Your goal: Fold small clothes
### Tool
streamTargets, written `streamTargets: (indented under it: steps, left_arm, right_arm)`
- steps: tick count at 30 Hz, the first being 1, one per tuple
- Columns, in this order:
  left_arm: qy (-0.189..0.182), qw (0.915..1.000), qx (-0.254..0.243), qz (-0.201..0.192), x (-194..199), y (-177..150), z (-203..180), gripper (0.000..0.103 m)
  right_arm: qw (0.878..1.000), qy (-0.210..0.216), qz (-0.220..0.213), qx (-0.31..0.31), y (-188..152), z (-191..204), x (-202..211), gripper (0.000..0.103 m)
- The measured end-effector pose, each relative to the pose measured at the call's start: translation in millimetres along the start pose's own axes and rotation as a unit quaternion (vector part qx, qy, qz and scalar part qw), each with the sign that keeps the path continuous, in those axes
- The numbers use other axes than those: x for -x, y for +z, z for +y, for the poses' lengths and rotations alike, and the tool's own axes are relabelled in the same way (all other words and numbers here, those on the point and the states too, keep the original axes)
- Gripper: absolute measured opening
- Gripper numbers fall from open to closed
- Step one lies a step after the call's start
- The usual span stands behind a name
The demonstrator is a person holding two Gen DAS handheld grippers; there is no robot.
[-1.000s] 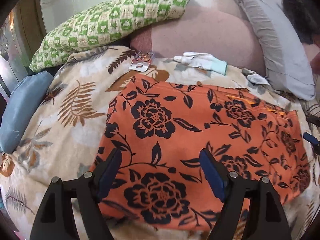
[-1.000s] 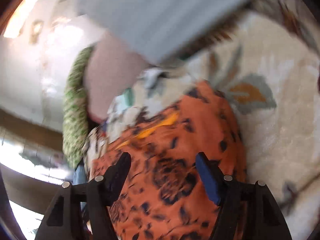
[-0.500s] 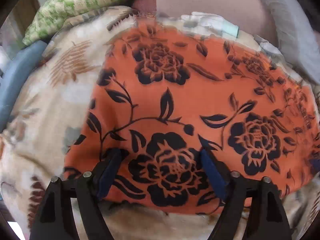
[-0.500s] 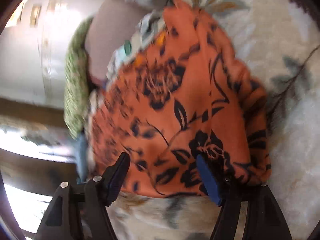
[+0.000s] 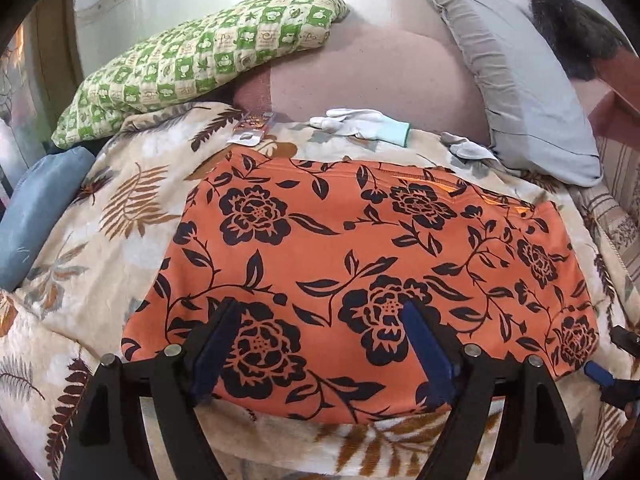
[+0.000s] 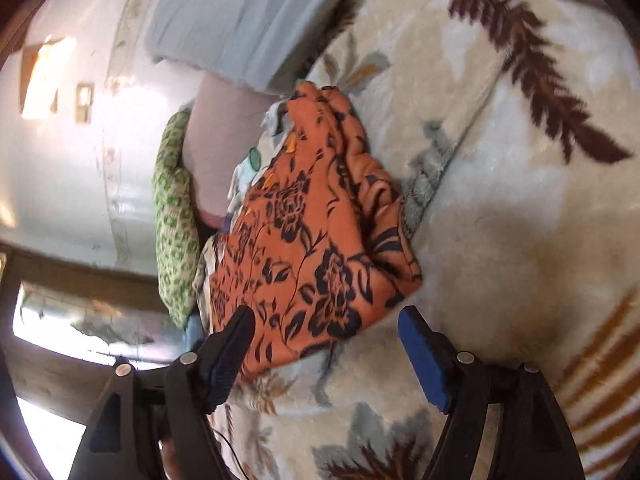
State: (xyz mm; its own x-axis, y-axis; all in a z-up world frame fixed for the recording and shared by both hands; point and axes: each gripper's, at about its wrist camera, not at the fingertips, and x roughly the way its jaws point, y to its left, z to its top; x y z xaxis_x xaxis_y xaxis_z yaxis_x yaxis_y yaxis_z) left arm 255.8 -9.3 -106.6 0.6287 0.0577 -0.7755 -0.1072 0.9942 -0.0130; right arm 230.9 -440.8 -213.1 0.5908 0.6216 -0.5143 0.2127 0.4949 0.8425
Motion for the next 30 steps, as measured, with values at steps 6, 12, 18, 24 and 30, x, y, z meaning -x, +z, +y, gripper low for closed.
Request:
streamTargets:
  steps: [6, 12, 18, 24, 30]
  left_arm:
    - [0.012, 0.9999, -0.001, 0.010, -18, -6, 0, 0.084]
    - [0.065, 0.9928, -0.059, 0.080, -64, -21, -13, 0.087]
    - [0.008, 0.9999, 0.000, 0.008, -15, -4, 20, 0.087]
    - [0.013, 0.9871, 0.158, 0.021, 0, -11, 122, 0.087]
    - [-0.032, 0.9408, 0.330, 0.069, -22, -36, 194, 0.081]
  right_arm:
    - [0.999, -0.008, 0.004, -0.039, 1, -5, -12, 0.078]
    - [0.997, -0.060, 0.030, -0.034, 1, 13, -34, 0.078]
    - [0.997, -0.061, -0.010, -0.035, 7, 27, -38, 0.078]
    - [0.997, -0.047, -0.026, -0.057, 3, 18, -43, 0.078]
    - [0.997, -0.044, -0.040, -0.052, 3, 19, -45, 0.077]
